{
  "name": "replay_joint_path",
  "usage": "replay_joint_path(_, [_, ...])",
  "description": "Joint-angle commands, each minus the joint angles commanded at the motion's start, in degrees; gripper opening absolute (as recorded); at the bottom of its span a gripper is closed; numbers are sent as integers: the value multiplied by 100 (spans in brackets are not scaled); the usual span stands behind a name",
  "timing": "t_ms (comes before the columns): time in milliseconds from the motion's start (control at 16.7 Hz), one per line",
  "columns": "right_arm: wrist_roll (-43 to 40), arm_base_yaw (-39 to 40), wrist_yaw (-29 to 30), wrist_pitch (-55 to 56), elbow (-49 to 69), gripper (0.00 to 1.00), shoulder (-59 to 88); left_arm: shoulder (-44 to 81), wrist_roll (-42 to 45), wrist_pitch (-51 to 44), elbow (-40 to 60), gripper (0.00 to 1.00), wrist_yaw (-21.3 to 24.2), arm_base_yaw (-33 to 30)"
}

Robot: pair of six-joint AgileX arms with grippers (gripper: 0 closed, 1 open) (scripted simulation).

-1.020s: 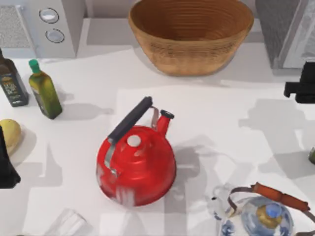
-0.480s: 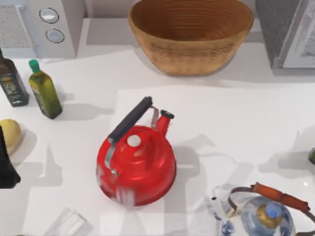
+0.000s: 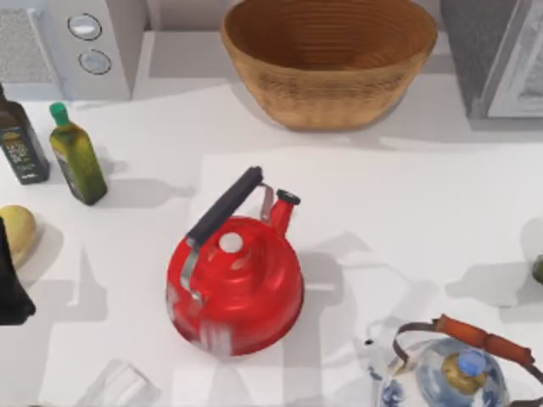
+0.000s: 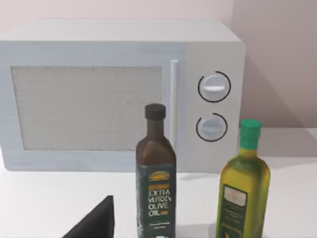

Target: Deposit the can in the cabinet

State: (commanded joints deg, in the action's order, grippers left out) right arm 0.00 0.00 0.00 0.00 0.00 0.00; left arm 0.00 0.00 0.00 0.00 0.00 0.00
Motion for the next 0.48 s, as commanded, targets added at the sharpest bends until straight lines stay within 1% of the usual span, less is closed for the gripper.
replay_joint_path(300, [15,18,8,2,11,0,26,0,0,0,0,100,0,0])
replay_joint_path(480, [-6,72,44,-130,368,0,362,0,0,0,0,100,0,0])
